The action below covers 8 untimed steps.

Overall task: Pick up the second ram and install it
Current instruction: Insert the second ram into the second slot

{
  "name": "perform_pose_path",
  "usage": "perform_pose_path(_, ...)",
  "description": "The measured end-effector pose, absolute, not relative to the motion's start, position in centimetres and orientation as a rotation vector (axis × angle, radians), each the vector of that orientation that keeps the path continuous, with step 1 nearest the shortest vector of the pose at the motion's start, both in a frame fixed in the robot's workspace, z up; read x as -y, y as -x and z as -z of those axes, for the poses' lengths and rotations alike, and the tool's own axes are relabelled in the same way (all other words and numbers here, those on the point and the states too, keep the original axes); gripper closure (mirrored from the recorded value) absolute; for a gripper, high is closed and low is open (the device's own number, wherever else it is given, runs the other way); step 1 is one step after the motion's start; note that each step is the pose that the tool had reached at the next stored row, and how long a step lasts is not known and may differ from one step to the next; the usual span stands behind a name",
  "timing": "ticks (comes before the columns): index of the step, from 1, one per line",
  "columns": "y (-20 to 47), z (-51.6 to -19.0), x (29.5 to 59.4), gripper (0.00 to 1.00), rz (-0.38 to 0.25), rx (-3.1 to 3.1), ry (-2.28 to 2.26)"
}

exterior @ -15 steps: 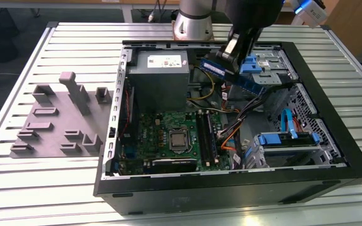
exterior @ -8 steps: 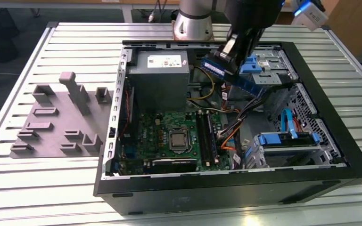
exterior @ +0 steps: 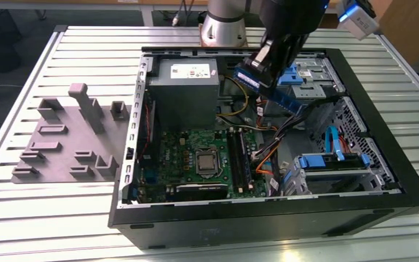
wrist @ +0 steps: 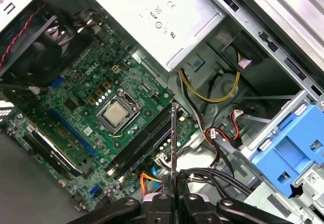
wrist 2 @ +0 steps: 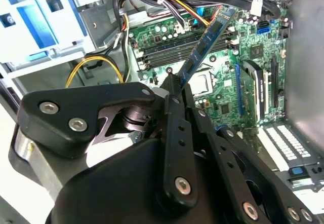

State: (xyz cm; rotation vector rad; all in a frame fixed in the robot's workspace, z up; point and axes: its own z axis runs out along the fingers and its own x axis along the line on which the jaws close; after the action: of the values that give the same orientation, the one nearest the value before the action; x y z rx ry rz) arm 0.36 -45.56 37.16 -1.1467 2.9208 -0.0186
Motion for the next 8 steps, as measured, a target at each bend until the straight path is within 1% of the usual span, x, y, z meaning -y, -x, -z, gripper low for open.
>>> perform_pose_path(8,-0.36,-36.93,45.56,0.86,0.019,-2.967,1.024)
